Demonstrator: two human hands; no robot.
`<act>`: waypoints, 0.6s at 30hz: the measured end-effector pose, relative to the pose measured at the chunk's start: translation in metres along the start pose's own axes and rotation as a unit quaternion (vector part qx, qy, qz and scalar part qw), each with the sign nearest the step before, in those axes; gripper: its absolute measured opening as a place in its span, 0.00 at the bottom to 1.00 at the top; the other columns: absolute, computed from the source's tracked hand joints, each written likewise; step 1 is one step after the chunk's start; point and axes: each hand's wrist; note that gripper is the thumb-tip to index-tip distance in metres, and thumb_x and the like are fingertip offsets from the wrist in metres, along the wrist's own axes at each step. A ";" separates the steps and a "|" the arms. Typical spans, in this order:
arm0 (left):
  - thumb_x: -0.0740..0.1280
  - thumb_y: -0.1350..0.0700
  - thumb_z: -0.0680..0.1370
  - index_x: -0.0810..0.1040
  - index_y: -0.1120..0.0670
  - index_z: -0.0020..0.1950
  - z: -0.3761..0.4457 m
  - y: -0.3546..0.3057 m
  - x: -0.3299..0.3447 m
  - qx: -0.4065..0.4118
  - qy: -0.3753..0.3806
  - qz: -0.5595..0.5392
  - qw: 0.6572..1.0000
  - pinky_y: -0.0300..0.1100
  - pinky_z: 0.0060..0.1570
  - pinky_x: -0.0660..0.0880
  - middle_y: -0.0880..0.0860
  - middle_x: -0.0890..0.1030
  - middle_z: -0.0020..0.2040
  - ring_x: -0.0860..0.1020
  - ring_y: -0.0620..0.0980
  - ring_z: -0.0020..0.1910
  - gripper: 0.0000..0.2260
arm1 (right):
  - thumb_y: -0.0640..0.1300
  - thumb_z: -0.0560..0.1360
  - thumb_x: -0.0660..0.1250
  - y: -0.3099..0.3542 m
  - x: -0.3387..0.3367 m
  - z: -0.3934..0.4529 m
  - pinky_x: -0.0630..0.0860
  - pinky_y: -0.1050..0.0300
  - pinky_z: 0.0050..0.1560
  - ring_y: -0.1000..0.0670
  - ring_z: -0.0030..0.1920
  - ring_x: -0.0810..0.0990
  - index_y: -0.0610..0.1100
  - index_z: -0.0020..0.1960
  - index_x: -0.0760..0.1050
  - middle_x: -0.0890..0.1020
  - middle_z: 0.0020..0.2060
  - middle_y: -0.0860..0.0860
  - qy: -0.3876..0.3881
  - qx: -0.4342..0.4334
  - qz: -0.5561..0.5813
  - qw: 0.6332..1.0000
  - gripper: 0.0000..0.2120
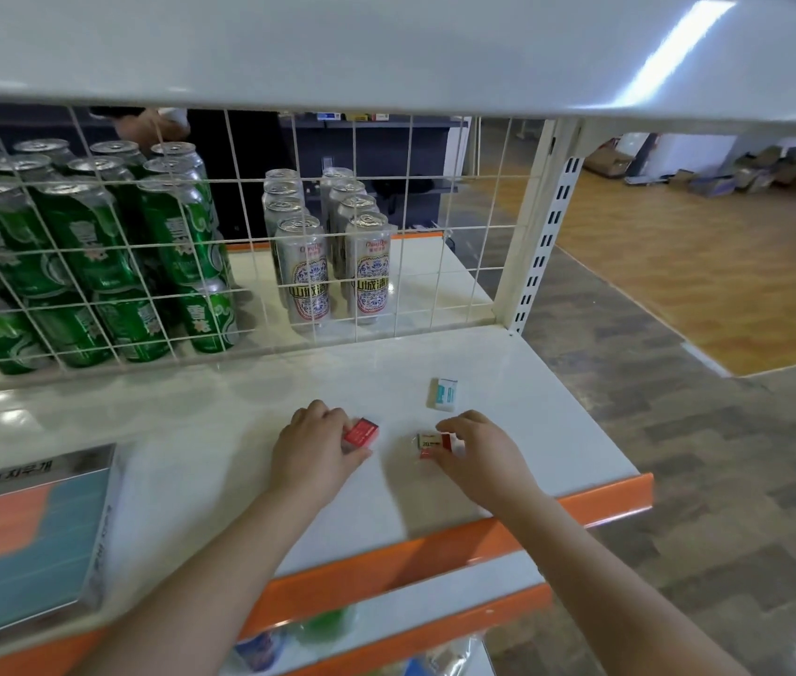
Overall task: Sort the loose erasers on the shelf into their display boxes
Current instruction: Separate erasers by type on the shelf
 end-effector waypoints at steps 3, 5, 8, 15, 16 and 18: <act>0.64 0.46 0.76 0.77 0.53 0.55 0.003 0.001 -0.001 0.019 0.007 0.020 1.000 0.43 0.53 0.70 0.53 0.73 0.54 0.72 0.52 0.57 0.14 | 0.49 0.75 0.66 0.001 0.000 0.001 0.69 0.59 0.58 0.49 0.61 0.74 0.45 0.65 0.72 0.73 0.62 0.51 0.015 0.012 0.010 1.000 0.20; 0.62 0.47 0.77 0.79 0.53 0.53 0.006 0.003 -0.003 0.015 0.014 0.016 1.000 0.43 0.49 0.70 0.53 0.74 0.52 0.73 0.52 0.54 0.13 | 0.47 0.75 0.66 0.001 0.000 0.002 0.71 0.56 0.57 0.47 0.58 0.75 0.42 0.62 0.74 0.75 0.59 0.48 0.017 0.020 0.015 1.000 0.18; 0.61 0.46 0.77 0.81 0.53 0.50 0.011 0.006 -0.004 0.013 0.014 0.033 0.999 0.42 0.43 0.69 0.52 0.75 0.49 0.75 0.53 0.50 0.14 | 0.46 0.74 0.67 0.001 0.000 0.004 0.73 0.53 0.53 0.45 0.52 0.77 0.39 0.54 0.79 0.76 0.52 0.46 0.018 0.029 0.027 0.999 0.13; 0.58 0.49 0.80 0.77 0.54 0.53 0.026 0.009 -0.005 -0.028 -0.040 0.009 0.999 0.43 0.41 0.68 0.53 0.80 0.49 0.77 0.54 0.49 0.13 | 0.49 0.70 0.71 0.000 0.001 0.007 0.71 0.57 0.51 0.48 0.50 0.76 0.43 0.53 0.77 0.77 0.49 0.48 0.025 0.034 0.040 0.998 0.15; 0.57 0.50 0.80 0.76 0.54 0.55 0.027 0.010 -0.004 -0.031 -0.044 0.012 0.998 0.44 0.42 0.69 0.53 0.80 0.49 0.77 0.54 0.50 0.12 | 0.49 0.70 0.71 0.000 0.000 0.007 0.71 0.58 0.49 0.48 0.50 0.76 0.43 0.53 0.76 0.77 0.48 0.48 0.024 0.033 0.039 0.998 0.15; 0.57 0.52 0.80 0.76 0.55 0.56 0.030 0.013 -0.002 -0.031 -0.044 0.015 0.998 0.45 0.42 0.70 0.53 0.80 0.49 0.77 0.54 0.49 0.11 | 0.49 0.70 0.72 0.000 0.000 0.007 0.70 0.59 0.48 0.49 0.48 0.75 0.43 0.52 0.76 0.77 0.48 0.48 0.024 0.031 0.048 0.998 0.15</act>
Point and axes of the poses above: each hand's wrist, its own z-axis towards the middle knuckle, its own x-axis out of the palm, y = z × x
